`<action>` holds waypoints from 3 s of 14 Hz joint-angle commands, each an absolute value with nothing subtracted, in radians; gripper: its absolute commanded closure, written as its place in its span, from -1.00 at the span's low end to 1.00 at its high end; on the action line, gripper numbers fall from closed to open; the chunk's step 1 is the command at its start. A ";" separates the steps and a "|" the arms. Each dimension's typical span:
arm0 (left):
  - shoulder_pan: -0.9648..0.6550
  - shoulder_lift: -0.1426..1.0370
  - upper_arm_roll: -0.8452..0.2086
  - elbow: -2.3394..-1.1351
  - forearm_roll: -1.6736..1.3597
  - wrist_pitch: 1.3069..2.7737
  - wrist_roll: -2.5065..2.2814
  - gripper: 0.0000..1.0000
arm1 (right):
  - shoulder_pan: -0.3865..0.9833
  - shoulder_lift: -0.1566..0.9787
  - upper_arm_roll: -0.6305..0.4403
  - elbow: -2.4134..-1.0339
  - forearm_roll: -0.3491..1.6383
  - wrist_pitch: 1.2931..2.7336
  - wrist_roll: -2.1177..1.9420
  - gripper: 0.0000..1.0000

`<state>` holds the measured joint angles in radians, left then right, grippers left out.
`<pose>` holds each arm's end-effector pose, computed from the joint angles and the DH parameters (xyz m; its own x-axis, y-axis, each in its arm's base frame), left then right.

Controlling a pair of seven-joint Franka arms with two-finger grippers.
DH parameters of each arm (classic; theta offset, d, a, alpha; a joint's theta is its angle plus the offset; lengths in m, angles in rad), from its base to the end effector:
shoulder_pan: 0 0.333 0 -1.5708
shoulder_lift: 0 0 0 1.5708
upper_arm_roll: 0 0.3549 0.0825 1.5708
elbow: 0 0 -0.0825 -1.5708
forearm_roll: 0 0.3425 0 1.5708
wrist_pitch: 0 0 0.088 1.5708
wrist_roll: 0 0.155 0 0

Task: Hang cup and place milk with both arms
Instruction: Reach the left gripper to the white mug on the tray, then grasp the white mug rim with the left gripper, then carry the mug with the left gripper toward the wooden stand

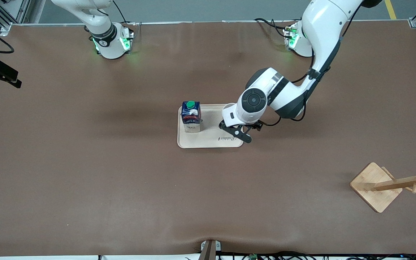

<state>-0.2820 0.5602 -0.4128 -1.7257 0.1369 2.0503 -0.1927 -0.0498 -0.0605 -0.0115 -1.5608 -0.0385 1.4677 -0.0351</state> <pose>0.5023 -0.3696 0.2794 0.8368 -0.5104 -0.1982 -0.5072 -0.8589 0.0705 0.4783 -0.0359 0.6410 0.9990 -0.0301 -0.0338 -0.0289 -0.9989 0.0365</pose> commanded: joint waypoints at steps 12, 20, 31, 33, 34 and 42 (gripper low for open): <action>-0.337 0.618 -0.414 -1.790 0.212 2.173 -0.204 0.04 | -0.064 -0.049 -0.003 -1.536 -0.029 1.451 -0.049 -1.00; -0.330 0.611 -0.414 -1.767 0.212 2.178 -0.192 1.00 | -0.066 -0.049 -0.003 -1.536 -0.029 1.451 -0.049 -1.00; -0.063 0.402 -0.413 -1.591 0.193 1.881 -0.224 1.00 | -0.067 -0.048 -0.003 -1.534 -0.029 1.453 -0.051 -1.00; 0.012 0.352 -0.413 -1.591 0.193 1.826 -0.224 1.00 | -0.064 -0.038 -0.003 -1.532 -0.031 1.453 -0.051 -1.00; 0.056 0.333 -0.413 -1.591 0.193 1.800 -0.215 1.00 | -0.066 -0.037 -0.003 -1.534 -0.029 1.453 -0.052 -1.00; 0.333 0.284 -0.411 -1.571 0.195 1.781 0.090 1.00 | -0.061 -0.021 -0.003 -1.540 -0.031 1.456 -0.046 -1.00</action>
